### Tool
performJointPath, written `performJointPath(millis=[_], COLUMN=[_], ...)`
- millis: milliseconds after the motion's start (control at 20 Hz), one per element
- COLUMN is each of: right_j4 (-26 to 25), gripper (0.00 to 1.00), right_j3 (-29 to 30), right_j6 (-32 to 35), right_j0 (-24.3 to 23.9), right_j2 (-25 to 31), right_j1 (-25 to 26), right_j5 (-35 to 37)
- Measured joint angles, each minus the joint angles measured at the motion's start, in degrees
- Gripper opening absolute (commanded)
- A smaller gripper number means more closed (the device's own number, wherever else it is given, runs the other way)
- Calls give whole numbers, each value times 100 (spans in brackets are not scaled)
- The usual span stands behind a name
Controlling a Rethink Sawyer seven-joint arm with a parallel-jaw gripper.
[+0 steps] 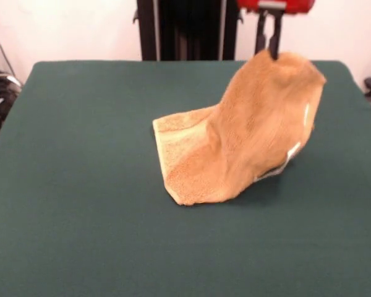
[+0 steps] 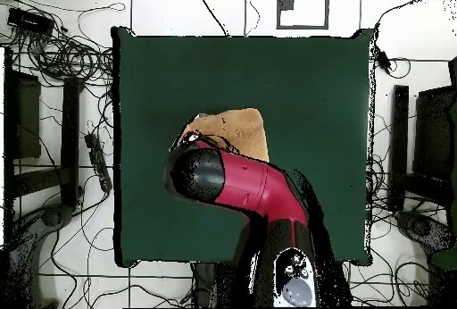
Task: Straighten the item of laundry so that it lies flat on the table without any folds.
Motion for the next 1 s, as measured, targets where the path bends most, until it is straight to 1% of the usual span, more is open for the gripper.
performJointPath(millis=[150, 400, 500, 600, 650, 800, 950, 1000], right_j4=[-39, 28, 161, 450, 638, 911, 1288, 1492], gripper=[0, 0, 0, 0, 0, 0, 0, 0], right_j3=[-95, -282, -305, -305, -305, -300, -300, -297], right_j6=[0, 1, 1, 1, 1, 1, 1, 1], right_j0=[32, 228, 346, 532, 635, 757, 962, 1091], right_j2=[-124, -560, -760, -1016, -1132, -1245, -1429, -1541], right_j1=[248, 827, 1008, 1181, 1249, 1310, 1399, 1457], right_j5=[-660, -2312, -2834, -3266, -3381, -3401, -3400, -3401])
